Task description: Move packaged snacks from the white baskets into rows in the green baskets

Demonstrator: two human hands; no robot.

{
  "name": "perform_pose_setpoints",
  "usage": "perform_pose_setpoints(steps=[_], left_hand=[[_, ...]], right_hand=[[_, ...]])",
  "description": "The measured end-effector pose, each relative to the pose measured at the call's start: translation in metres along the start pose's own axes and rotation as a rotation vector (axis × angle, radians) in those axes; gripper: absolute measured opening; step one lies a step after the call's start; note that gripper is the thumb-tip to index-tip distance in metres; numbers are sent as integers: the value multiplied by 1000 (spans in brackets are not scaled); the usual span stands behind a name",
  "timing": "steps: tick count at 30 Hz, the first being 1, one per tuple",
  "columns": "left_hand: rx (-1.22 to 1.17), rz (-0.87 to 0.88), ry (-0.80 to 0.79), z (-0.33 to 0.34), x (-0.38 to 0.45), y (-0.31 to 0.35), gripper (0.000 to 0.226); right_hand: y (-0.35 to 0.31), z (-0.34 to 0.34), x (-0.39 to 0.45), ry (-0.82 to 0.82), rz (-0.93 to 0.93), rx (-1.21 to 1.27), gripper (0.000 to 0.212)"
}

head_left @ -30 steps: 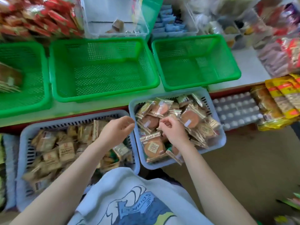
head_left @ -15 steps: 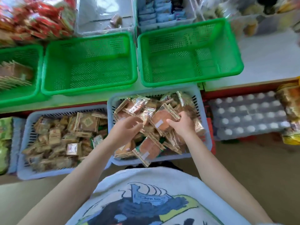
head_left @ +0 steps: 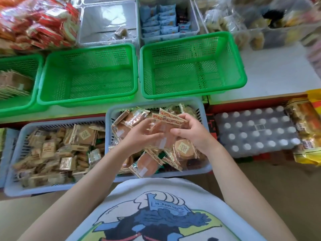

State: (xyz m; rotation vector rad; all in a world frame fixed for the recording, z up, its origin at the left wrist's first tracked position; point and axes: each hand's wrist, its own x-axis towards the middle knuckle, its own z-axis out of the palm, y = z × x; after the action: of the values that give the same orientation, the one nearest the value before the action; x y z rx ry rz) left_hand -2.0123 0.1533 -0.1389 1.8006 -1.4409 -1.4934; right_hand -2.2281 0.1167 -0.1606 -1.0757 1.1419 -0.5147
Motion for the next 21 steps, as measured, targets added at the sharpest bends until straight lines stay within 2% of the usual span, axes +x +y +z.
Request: perform_pose_setpoints(steps=[2,6,8,11,14,17,19,21], left_hand=[[-159,-62,1,0,1,-2,25],[-253,-130,112,-14,-7,-27,25],[-254,-186,165,-23,-16,-48,23],[-252,-302,244,-33,-29,-82,30],[-265,-387,304,-32,-43,-108,39],[-289,-445,325,-28,-52,-124,38],[-317,-462,332,-24,-55,-131,34],[-336,-456,334,-20,-58,-134,29]], right_hand=[[-8,12,2,-73,-21,10,37],[-6,31,12,20,23,-70,26],[6,33,17,45,84,-189,19],[28,39,22,-8,171,-474,15],[45,60,22,-103,230,-800,29],[54,88,20,-59,219,-1123,59],[59,100,19,-7,171,-1245,72],[61,107,20,16,153,-1258,72]])
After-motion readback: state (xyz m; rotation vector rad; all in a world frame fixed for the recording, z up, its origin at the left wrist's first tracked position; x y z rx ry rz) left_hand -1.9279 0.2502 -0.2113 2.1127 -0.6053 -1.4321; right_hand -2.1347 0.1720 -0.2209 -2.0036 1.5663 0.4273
